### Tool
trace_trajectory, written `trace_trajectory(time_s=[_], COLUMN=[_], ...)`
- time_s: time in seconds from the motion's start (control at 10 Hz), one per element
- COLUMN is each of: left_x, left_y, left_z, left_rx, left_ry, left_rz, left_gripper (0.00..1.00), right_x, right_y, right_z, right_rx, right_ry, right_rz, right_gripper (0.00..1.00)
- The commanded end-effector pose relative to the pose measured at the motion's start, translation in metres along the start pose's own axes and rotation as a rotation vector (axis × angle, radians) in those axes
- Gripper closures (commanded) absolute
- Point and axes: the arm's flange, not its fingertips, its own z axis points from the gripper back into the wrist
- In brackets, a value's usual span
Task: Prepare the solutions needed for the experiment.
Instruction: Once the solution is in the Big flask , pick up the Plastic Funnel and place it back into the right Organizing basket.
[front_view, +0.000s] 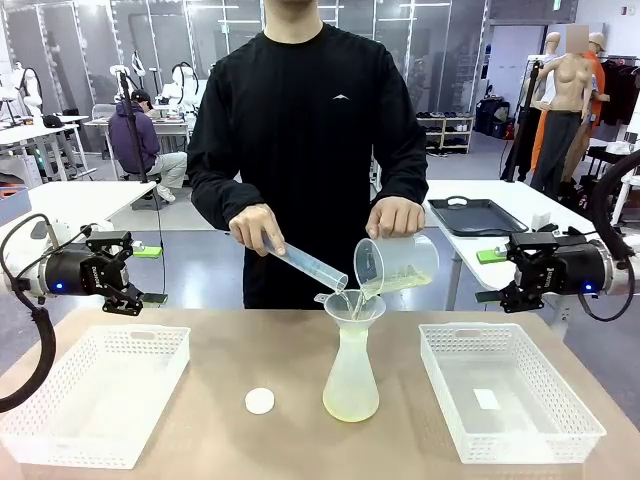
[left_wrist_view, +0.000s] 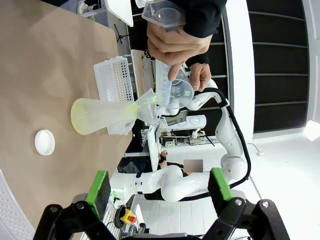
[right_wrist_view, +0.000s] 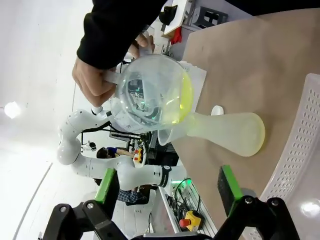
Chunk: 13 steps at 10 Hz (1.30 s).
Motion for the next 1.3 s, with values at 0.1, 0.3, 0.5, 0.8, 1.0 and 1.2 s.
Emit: trace_trajectory(time_s=[0.1, 0.3, 0.5, 0.8, 1.0, 1.2], left_x=[0.0004, 0.0004, 0.0004, 0.0004, 0.0004, 0.0004], left_y=[-0.0018, -0.0018, -0.0018, -0.0018, -0.0018, -0.0018], left_z=[-0.0008, -0.0008, -0.0008, -0.0008, -0.0008, -0.0008], left_rx=[0.005, 0.005, 0.005, 0.005, 0.005, 0.005], left_ry=[-0.003, -0.003, -0.003, -0.003, -0.003, -0.003], left_rz=[0.009, 0.009, 0.009, 0.009, 0.009, 0.009], left_gripper=[0.0, 0.0, 0.0, 0.0, 0.0, 0.0], right_x=[0.0071, 0.0003, 0.0003, 0.0003, 0.0003, 0.0003], right_y=[-0.0016, -0.0051, -0.0051, -0.0051, -0.0051, -0.0051], right_z=[-0.0037, -0.0037, -0.0037, -0.0037, -0.0037, -0.0037], right_rx=[0.007, 0.001, 0.001, 0.001, 0.001, 0.001], right_ry=[0.011, 0.008, 0.008, 0.008, 0.008, 0.008], right_rz=[-0.066, -0.026, -0.026, -0.026, -0.026, -0.026], right_gripper=[0.0, 0.0, 0.0, 0.0, 0.0, 0.0])
